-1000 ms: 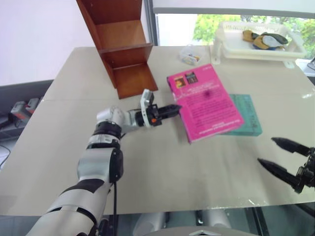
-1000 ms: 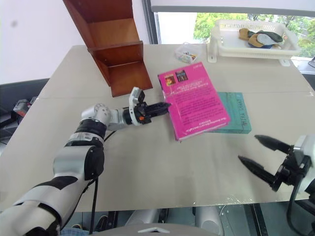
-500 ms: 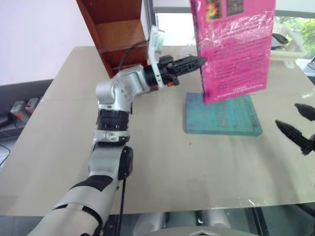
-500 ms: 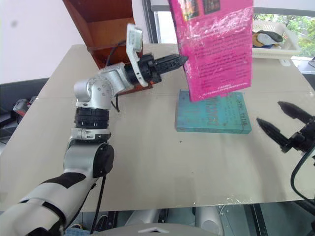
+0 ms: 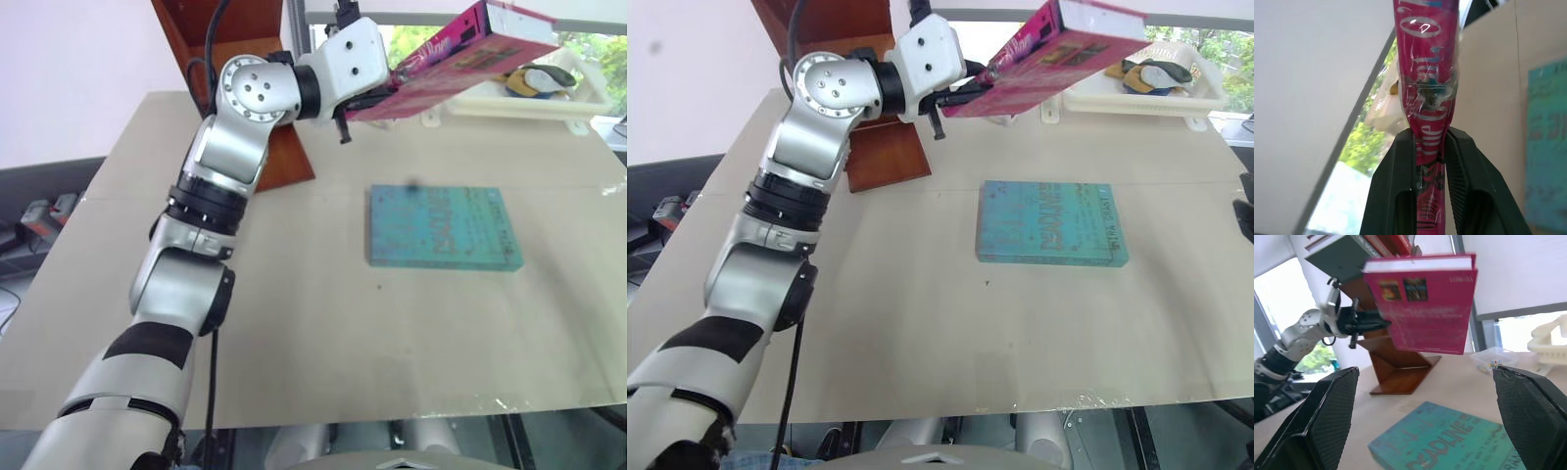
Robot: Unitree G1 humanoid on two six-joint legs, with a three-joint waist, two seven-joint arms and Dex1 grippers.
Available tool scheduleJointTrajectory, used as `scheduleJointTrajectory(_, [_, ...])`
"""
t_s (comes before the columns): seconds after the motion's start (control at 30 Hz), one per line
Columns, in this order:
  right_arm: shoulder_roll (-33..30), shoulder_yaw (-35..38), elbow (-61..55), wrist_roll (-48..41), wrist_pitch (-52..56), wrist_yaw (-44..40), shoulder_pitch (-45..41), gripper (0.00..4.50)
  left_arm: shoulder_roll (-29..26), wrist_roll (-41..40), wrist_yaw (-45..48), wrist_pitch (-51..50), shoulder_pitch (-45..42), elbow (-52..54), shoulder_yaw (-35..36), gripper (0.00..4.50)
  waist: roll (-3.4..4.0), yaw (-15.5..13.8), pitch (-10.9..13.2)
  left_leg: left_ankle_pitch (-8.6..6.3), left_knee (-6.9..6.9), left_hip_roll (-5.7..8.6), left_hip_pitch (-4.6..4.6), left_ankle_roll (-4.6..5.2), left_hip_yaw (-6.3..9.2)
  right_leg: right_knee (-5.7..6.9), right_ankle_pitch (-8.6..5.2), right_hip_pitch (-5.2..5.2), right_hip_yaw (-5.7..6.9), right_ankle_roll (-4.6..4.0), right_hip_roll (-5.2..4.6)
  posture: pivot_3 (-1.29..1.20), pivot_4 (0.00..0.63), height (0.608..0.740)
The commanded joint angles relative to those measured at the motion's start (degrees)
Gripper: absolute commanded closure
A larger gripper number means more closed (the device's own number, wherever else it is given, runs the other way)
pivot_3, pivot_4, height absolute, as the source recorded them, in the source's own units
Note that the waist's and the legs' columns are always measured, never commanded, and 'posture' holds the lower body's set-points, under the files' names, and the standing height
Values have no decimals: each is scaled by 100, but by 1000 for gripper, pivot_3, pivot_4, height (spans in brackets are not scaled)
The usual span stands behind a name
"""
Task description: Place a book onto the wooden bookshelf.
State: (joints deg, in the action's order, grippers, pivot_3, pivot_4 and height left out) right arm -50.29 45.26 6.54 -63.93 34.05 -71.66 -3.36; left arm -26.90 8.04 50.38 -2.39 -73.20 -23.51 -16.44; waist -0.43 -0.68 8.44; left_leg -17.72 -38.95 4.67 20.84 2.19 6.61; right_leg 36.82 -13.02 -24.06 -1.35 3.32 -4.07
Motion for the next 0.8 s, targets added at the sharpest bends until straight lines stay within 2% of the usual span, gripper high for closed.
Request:
scheduleJointTrajectory(0.03, [-159,-129,211,126,7,-175,-325,0,-226,466,-161,440,-458,39,-30,4056,0,1,1,0,0,0,0,0,-2,0,0,-2,3,0,0,0,150,740])
scheduleJointTrajectory(0.23, [-120,-367,389,393,-19,-304,-639,0,-592,1320,-310,905,-767,-288,-312,4056,1,-16,1,0,0,1,7,0,1,2,0,-7,9,1,1,0,150,740])
scheduleJointTrajectory(0.47, [-260,-540,795,708,-77,-510,-1028,0,-1221,2166,-446,674,-891,-897,-425,4056,2,32,4,0,0,2,15,1,-8,11,0,-22,4,1,7,0,150,740])
scheduleJointTrajectory(0.8, [-281,-839,1162,1017,-104,-680,-1542,0,-1507,2391,-182,-318,-662,-366,-213,4056,2,1,3,1,-38,13,97,1,9,39,2,-93,26,3,7,0,150,740])
